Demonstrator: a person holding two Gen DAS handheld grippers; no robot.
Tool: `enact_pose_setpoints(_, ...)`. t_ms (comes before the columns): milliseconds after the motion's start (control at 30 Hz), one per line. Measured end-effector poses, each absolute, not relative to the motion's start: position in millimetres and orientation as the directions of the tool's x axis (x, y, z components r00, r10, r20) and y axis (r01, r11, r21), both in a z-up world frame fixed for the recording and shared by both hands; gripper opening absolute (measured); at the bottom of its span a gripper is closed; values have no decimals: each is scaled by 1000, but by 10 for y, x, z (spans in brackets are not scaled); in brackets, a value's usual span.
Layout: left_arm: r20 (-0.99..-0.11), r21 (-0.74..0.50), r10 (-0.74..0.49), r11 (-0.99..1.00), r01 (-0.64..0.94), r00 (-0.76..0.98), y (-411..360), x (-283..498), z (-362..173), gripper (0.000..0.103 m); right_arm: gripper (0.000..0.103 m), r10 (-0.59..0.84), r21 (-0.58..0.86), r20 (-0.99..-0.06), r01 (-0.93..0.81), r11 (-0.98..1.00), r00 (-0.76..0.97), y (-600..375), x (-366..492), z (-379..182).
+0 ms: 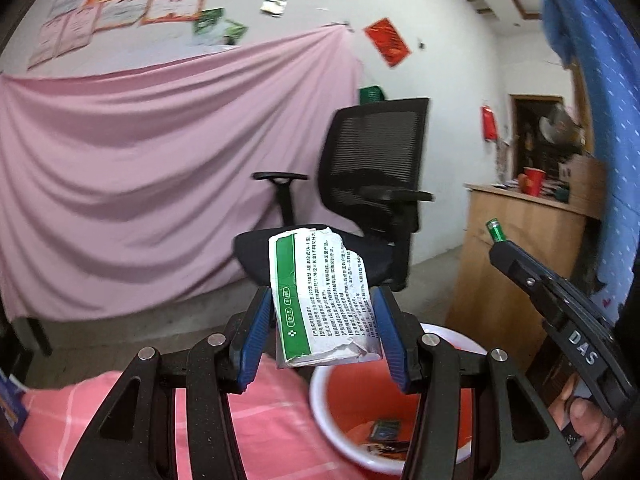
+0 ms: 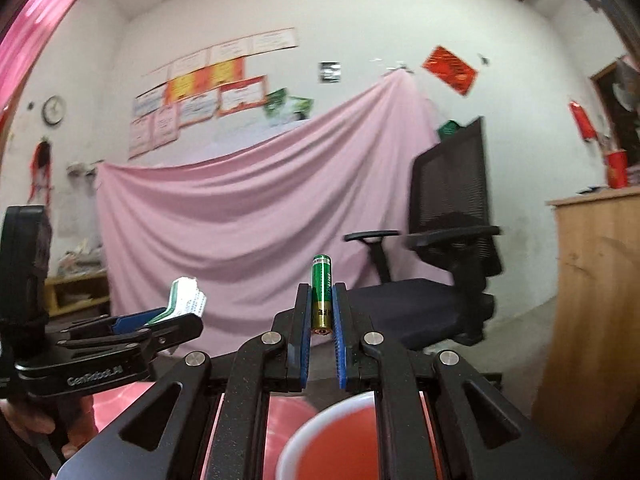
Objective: Collect trash
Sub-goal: 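Carry the packet and battery in both grippers over the bin, then open both grippers to drop the packet and battery into the bin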
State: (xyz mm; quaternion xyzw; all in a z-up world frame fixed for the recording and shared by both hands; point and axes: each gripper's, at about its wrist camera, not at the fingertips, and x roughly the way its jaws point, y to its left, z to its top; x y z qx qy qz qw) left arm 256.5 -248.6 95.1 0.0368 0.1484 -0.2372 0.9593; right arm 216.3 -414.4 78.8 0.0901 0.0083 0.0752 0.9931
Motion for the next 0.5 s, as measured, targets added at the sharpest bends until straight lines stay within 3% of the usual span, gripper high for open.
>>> enact_pose_setpoints(200,-347,37,-471,857,514,811,-2869,2608,846,46,8,91,235,-63,-74,969,994,-4465,2211,687)
enact_pose_setpoints(500,-468,-1,-483,838,546,740,-3146,2772,635,46,8,89,258,-176,-42,965,980,-4577,2333,540)
